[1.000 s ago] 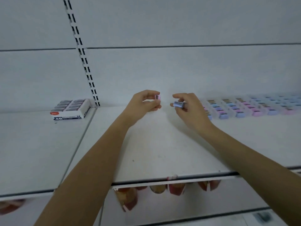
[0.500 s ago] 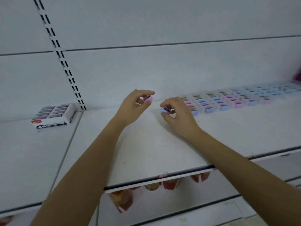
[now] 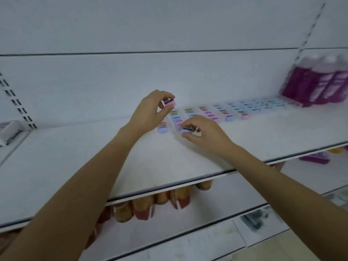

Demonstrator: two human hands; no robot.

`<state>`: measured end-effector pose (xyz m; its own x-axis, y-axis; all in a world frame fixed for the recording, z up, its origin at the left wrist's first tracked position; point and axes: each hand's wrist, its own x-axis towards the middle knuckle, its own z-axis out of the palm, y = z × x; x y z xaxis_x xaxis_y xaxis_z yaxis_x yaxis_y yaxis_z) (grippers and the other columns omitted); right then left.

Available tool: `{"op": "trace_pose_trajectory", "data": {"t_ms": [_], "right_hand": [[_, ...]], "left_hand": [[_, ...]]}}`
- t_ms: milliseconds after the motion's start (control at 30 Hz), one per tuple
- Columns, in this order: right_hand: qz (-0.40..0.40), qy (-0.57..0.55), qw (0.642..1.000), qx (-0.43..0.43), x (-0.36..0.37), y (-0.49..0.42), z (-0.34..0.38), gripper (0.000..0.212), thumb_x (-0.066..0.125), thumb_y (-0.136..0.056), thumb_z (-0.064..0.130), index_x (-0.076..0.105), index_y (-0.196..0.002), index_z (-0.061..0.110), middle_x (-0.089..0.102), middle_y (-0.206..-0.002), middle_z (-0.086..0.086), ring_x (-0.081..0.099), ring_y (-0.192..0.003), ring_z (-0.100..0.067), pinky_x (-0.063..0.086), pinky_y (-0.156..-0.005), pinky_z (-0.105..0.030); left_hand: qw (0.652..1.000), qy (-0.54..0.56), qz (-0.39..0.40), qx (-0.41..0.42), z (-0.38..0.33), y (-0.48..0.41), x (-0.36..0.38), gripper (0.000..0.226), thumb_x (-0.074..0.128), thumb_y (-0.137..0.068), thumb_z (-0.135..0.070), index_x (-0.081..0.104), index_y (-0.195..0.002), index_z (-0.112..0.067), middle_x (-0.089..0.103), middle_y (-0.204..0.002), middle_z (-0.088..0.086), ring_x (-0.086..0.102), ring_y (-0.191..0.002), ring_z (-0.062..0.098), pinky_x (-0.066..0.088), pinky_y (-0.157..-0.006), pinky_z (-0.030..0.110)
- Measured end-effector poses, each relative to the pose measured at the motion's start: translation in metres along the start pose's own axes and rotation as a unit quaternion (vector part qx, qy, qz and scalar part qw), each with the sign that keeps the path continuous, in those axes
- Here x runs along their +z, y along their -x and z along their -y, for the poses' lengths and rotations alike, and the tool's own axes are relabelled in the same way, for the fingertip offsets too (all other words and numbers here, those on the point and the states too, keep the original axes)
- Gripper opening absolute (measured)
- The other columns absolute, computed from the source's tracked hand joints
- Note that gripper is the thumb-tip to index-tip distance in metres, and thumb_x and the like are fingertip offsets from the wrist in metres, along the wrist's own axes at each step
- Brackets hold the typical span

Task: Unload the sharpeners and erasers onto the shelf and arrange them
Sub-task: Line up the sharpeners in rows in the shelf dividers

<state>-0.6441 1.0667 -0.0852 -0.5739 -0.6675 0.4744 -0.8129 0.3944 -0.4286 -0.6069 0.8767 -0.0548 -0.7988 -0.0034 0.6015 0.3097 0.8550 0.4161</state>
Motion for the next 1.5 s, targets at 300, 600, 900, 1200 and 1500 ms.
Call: {"op": "trace_pose_trajectory", "data": {"t_ms": [300,600,900,1200,1500], "right_hand": [[-0.01,0.042,0.999,0.02,-0.122,0.068,-0.118,0.022,0.065,-0.084,0.016,0.068,-0.105,0.009,0.065,-0.092,-0.005,0.05,-0.077,-0.011,0.04,-0.074,-0.021],[0.006,0.045,0.997,0.061,-0.169,0.083,-0.197,0.025,0.062,-0.086,0.015,0.066,-0.111,0.011,0.062,-0.096,-0.002,0.051,-0.08,-0.009,0.037,-0.076,-0.014],[-0.021,0.071,0.995,0.071,-0.187,0.08,-0.256,0.026,0.056,-0.089,0.008,0.064,-0.113,0.011,0.061,-0.101,-0.002,0.047,-0.088,-0.009,0.031,-0.079,-0.013],[-0.034,0.031,0.999,-0.028,-0.183,0.017,-0.298,0.031,0.051,-0.079,0.014,0.065,-0.105,0.004,0.063,-0.098,-0.01,0.049,-0.088,-0.014,0.029,-0.079,-0.014],[-0.048,-0.017,0.994,-0.095,-0.168,0.02,-0.321,0.017,0.058,-0.078,0.006,0.063,-0.095,0.006,0.059,-0.092,-0.006,0.053,-0.087,-0.02,0.035,-0.075,-0.021]], "left_hand": [[1.0,0.006,-0.003,0.02,-0.113,-0.068,0.116,0.021,0.056,-0.091,-0.018,0.062,-0.109,-0.008,0.063,-0.101,0.005,0.052,-0.082,0.012,0.031,-0.07,0.0],[0.997,-0.015,0.067,-0.034,-0.138,-0.117,0.19,0.022,0.059,-0.088,-0.011,0.063,-0.109,-0.007,0.058,-0.105,0.012,0.053,-0.085,0.014,0.031,-0.074,0.012],[0.998,0.017,0.019,-0.05,-0.14,-0.152,0.233,0.026,0.058,-0.089,-0.011,0.059,-0.114,-0.007,0.06,-0.105,0.012,0.049,-0.084,0.013,0.03,-0.074,0.01],[0.995,-0.055,0.013,-0.081,-0.143,-0.149,0.249,0.018,0.06,-0.086,-0.013,0.061,-0.104,-0.008,0.062,-0.103,0.007,0.055,-0.089,0.016,0.038,-0.079,0.021],[0.99,-0.138,0.014,-0.021,-0.149,-0.128,0.261,0.014,0.057,-0.079,-0.017,0.063,-0.077,-0.005,0.063,-0.079,0.009,0.055,-0.074,0.026,0.034,-0.067,0.024]]}}
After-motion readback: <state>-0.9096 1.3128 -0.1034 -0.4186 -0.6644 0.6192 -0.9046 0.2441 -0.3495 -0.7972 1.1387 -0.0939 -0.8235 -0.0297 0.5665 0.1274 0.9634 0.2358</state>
